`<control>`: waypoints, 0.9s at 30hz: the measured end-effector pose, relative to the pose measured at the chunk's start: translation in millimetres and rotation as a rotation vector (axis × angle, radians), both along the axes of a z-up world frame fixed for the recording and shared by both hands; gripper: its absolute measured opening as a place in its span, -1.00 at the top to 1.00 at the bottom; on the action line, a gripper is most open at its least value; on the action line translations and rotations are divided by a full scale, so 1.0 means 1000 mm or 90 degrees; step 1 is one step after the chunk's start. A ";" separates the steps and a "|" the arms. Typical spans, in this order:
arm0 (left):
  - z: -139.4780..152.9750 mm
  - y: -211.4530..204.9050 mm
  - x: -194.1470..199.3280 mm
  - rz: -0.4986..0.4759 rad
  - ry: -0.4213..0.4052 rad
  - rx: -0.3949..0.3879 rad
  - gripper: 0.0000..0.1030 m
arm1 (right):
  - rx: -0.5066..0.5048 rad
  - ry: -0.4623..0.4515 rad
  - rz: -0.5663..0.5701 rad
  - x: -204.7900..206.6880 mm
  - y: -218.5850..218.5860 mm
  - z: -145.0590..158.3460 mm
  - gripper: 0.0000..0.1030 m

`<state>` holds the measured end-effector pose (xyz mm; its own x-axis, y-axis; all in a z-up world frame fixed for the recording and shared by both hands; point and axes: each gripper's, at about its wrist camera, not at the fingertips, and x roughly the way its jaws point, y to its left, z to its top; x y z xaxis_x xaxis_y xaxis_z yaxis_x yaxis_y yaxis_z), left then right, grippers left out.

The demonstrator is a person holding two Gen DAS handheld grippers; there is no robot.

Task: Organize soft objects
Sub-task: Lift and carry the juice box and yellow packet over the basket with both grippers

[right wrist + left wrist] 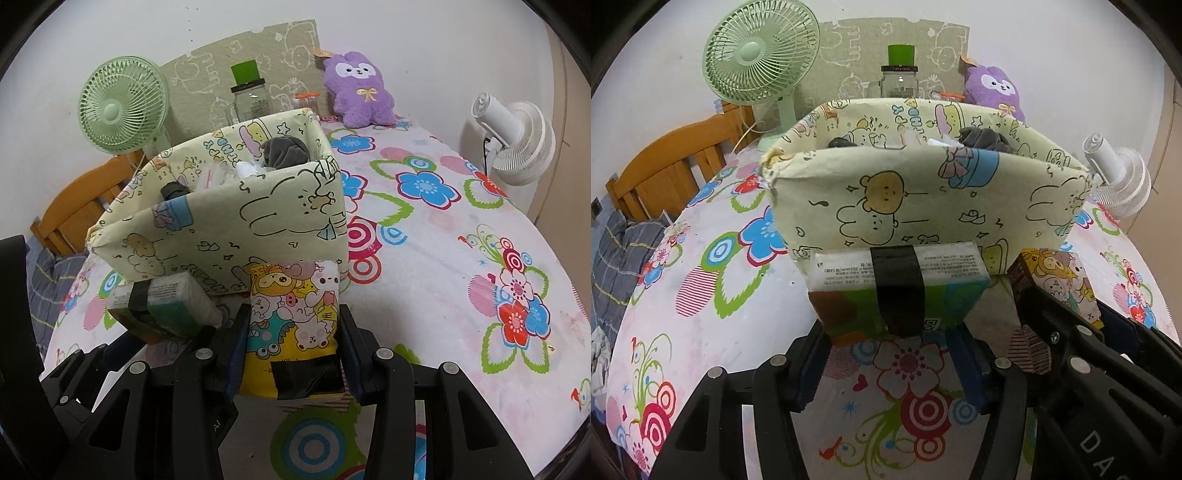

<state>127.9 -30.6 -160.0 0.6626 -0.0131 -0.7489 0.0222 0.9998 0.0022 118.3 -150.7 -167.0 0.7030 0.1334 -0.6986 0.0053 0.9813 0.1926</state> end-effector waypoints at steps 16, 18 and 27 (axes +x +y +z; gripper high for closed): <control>0.027 -0.003 -0.039 0.000 -0.053 -0.010 -0.22 | -0.012 -0.052 0.005 -0.033 0.000 0.028 0.08; 0.031 -0.002 -0.044 0.002 -0.061 -0.011 -0.22 | -0.014 -0.059 0.007 -0.038 0.001 0.032 0.08; 0.053 -0.001 -0.065 0.007 -0.097 -0.018 -0.22 | -0.022 -0.097 0.015 -0.061 0.004 0.055 0.08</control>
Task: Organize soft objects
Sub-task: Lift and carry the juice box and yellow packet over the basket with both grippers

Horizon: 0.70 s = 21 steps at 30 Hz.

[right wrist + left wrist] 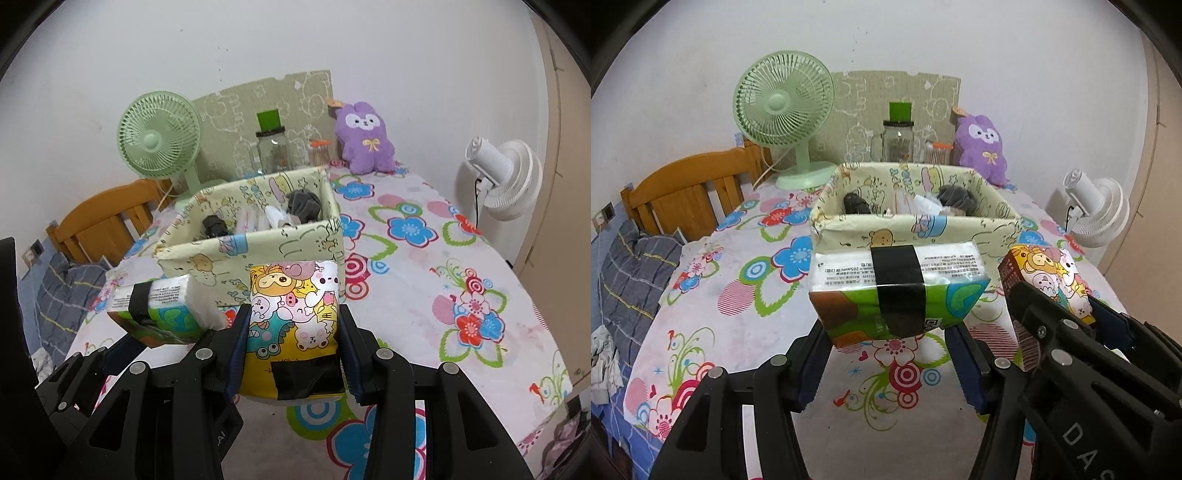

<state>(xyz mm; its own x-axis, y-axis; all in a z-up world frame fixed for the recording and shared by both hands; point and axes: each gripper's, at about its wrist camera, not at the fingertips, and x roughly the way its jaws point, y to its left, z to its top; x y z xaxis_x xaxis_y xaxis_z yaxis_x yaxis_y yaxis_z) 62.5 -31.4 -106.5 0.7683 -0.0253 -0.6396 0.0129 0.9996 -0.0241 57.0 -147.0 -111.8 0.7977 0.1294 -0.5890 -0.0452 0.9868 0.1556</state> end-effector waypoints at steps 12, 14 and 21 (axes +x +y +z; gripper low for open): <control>0.031 0.003 -0.019 0.005 -0.041 -0.005 -0.22 | -0.010 -0.046 0.009 -0.021 0.005 0.032 0.08; 0.037 0.004 -0.021 0.006 -0.049 -0.007 -0.22 | -0.013 -0.055 0.011 -0.023 0.007 0.040 0.08; 0.058 0.006 -0.026 0.008 -0.071 -0.012 -0.22 | -0.020 -0.080 0.015 -0.028 0.010 0.061 0.08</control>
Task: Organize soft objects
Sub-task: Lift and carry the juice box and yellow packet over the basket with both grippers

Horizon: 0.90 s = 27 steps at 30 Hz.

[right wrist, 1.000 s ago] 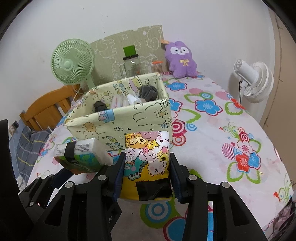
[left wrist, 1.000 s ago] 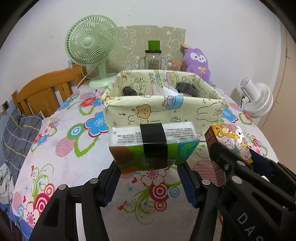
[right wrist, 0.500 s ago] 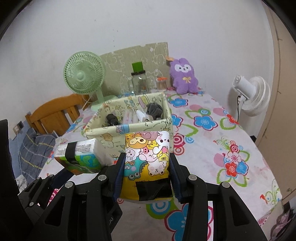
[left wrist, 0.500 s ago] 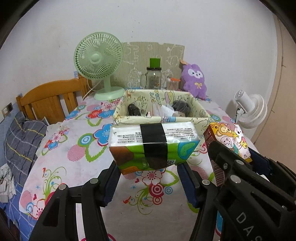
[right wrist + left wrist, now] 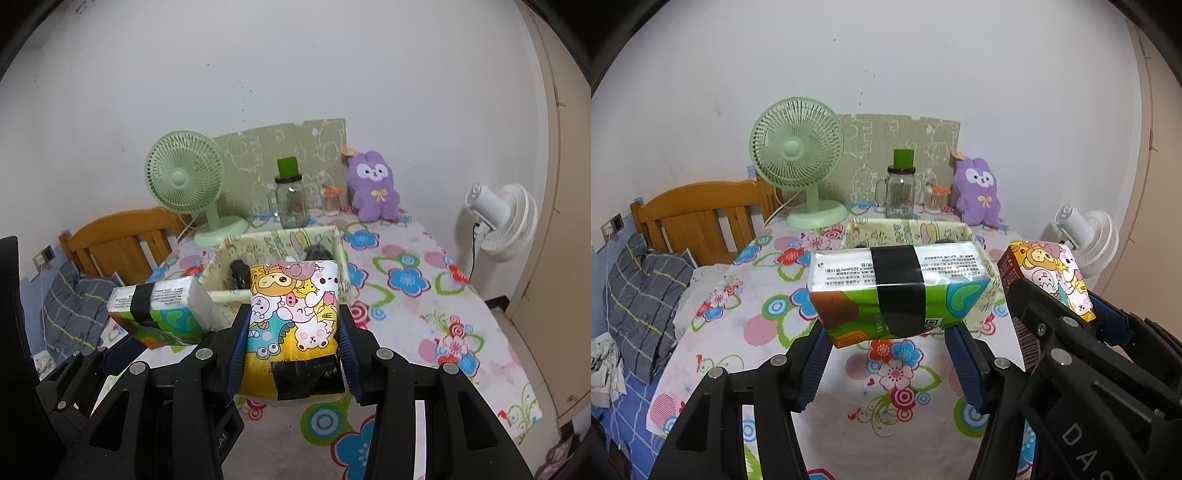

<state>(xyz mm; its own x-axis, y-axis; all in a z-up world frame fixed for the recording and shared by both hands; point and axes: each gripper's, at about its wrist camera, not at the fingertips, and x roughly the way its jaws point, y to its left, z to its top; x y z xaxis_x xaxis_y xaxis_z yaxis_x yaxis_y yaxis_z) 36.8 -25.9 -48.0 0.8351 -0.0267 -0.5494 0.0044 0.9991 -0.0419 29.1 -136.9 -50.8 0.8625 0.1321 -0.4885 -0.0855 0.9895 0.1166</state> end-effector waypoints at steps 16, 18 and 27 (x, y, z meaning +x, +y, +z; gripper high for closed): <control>0.038 0.005 -0.001 -0.007 -0.056 -0.001 -0.23 | -0.009 -0.059 -0.003 -0.007 0.005 0.042 0.08; 0.041 0.006 0.001 -0.006 -0.060 0.000 -0.22 | -0.008 -0.062 -0.001 -0.006 0.006 0.045 0.08; 0.041 0.006 0.014 -0.010 -0.054 -0.006 -0.22 | -0.010 -0.060 0.008 0.011 0.008 0.047 0.08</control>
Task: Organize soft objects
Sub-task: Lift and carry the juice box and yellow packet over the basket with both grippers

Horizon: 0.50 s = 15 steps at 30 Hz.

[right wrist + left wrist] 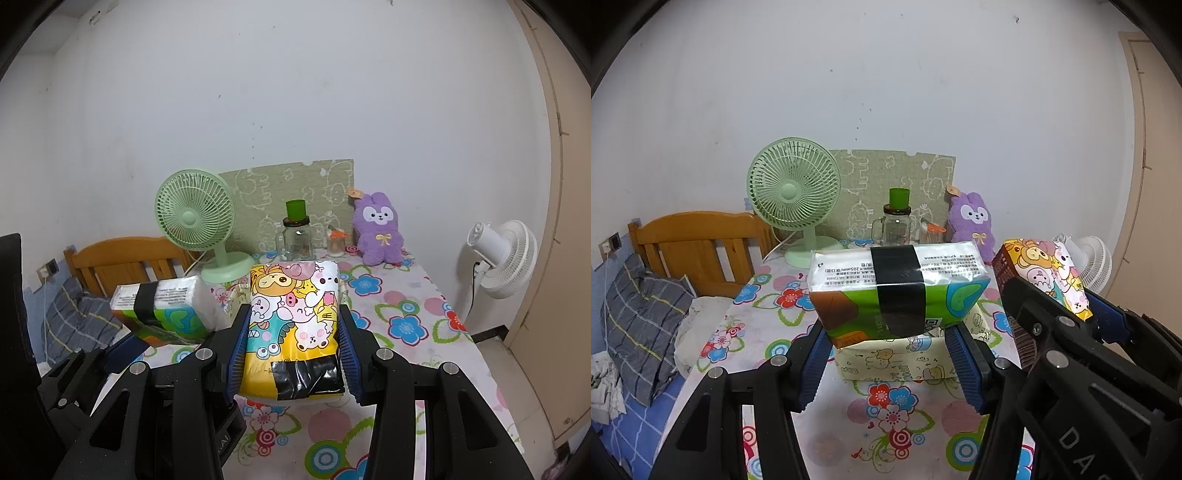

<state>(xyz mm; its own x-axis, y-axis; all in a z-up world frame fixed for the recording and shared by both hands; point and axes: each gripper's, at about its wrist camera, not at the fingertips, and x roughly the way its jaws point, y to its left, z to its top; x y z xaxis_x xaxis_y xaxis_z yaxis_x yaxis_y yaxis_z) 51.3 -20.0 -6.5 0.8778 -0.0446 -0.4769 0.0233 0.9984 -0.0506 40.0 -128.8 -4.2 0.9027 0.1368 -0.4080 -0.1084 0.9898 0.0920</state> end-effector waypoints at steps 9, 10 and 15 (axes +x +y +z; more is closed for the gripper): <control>-0.001 0.001 0.023 0.004 0.012 -0.002 -0.22 | 0.000 0.011 0.014 0.026 0.000 -0.002 0.08; -0.002 0.000 0.026 0.004 0.013 -0.001 -0.22 | 0.000 0.011 0.016 0.029 0.000 -0.002 0.08; -0.003 -0.002 0.041 0.002 0.017 0.004 -0.22 | 0.004 0.018 0.018 0.047 -0.002 -0.004 0.08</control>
<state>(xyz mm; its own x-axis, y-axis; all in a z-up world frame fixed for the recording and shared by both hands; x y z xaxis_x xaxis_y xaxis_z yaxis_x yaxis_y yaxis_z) 92.1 -22.2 -9.2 0.8647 -0.0389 -0.5008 0.0189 0.9988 -0.0449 87.3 -131.0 -8.1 0.8867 0.1651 -0.4319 -0.1337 0.9857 0.1022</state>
